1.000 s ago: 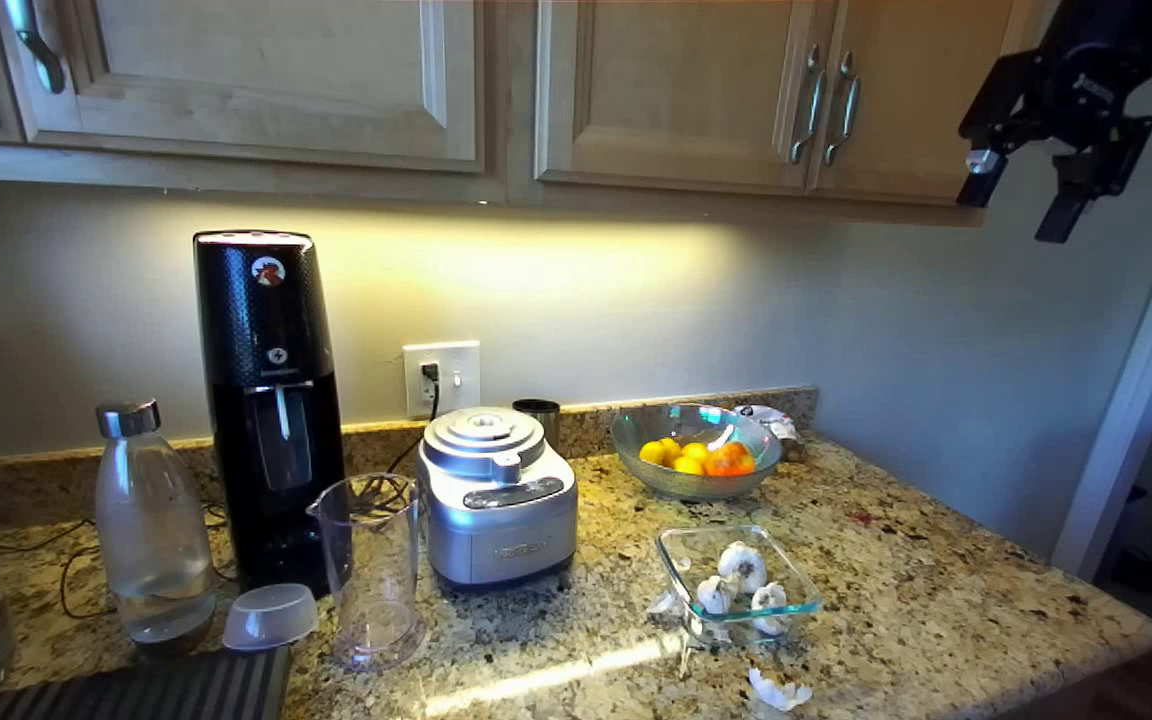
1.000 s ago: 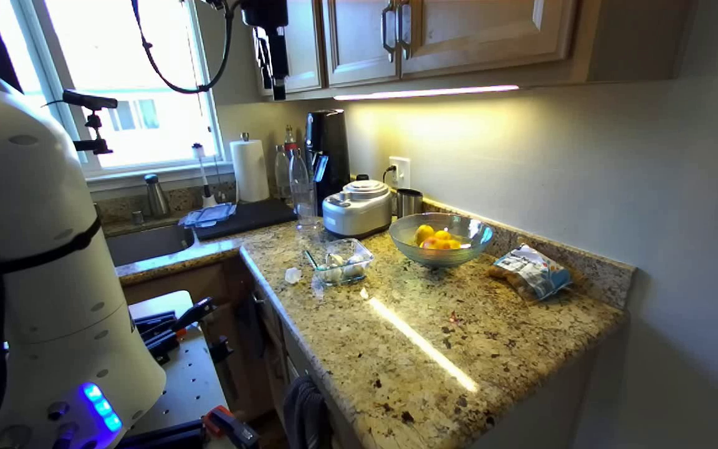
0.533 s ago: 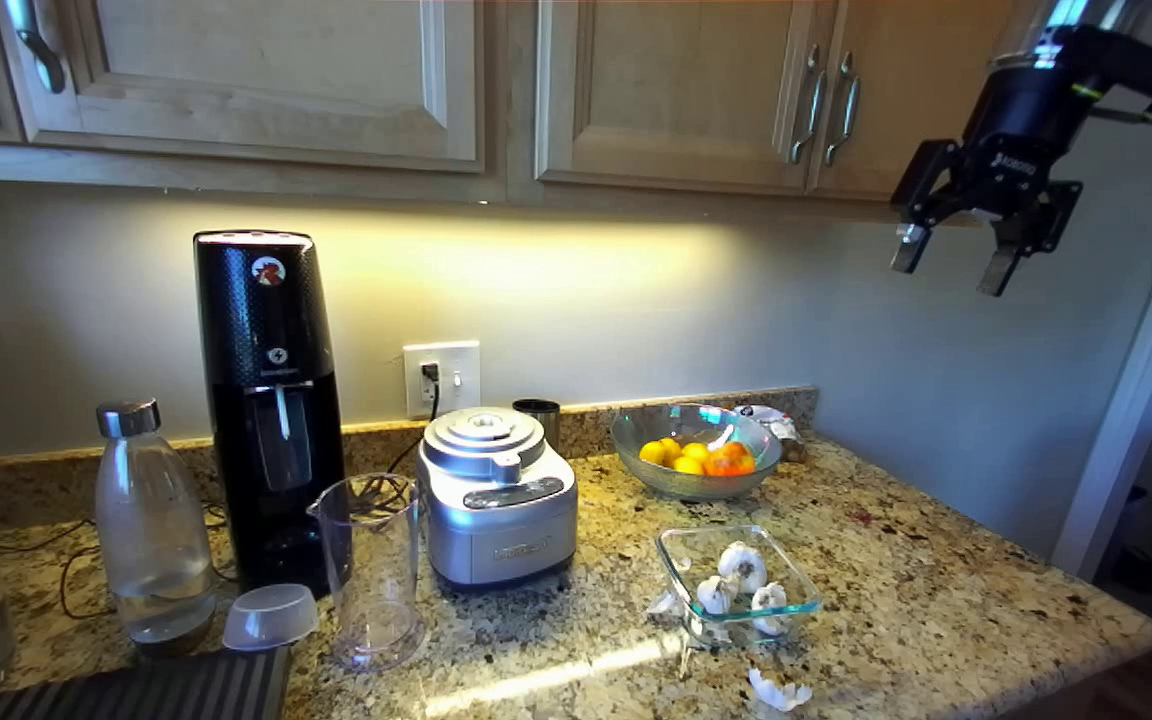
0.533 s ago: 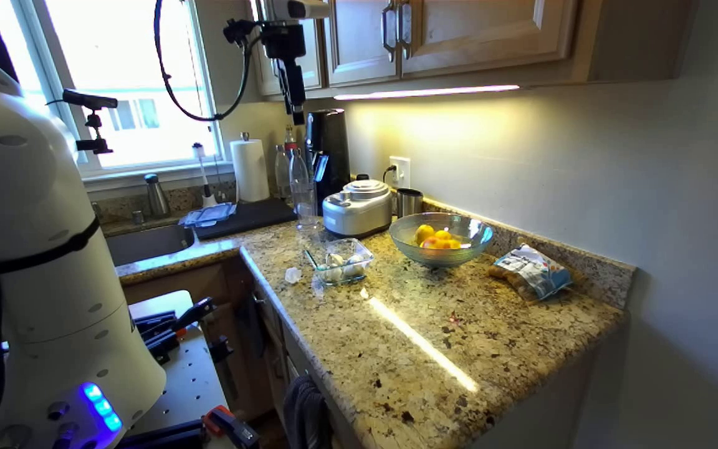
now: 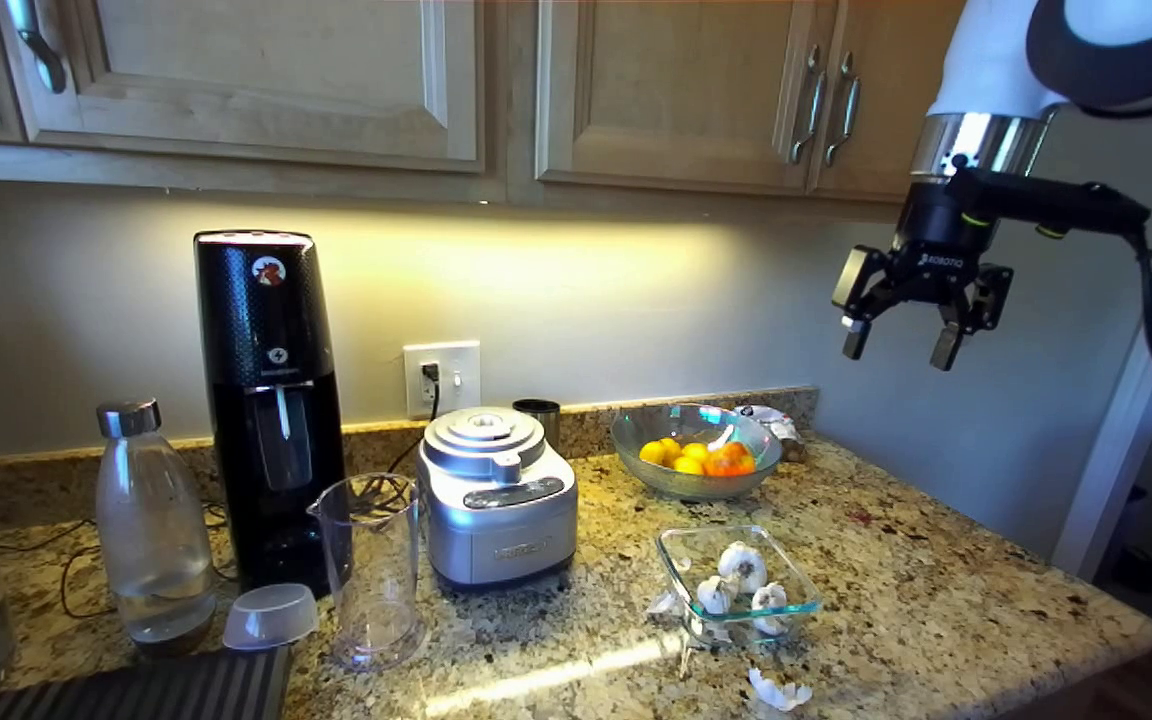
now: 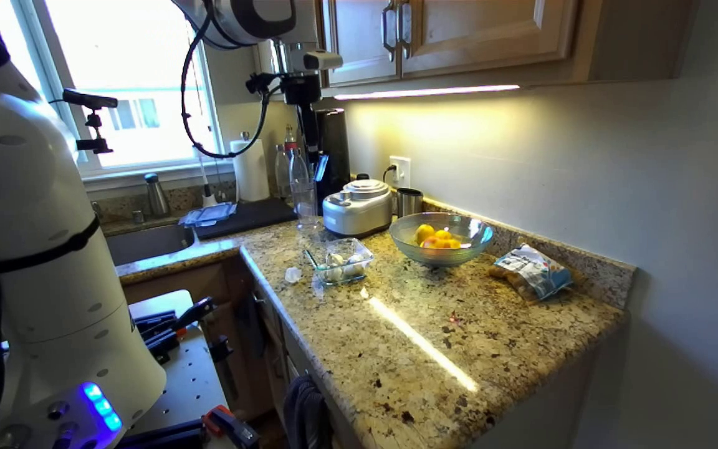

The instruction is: Take out all the cloves of garlic in the bowl and put them on the table

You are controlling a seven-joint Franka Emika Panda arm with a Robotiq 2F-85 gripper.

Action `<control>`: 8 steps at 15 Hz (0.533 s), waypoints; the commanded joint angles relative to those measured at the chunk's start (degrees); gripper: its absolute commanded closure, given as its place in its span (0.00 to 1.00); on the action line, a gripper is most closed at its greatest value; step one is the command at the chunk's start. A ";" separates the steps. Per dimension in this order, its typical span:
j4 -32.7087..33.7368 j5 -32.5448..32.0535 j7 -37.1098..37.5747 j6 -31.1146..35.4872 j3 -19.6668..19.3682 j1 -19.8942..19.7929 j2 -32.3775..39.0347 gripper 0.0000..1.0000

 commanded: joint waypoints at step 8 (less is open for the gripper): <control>0.48 -1.58 1.09 2.89 -0.53 1.65 3.66 0.00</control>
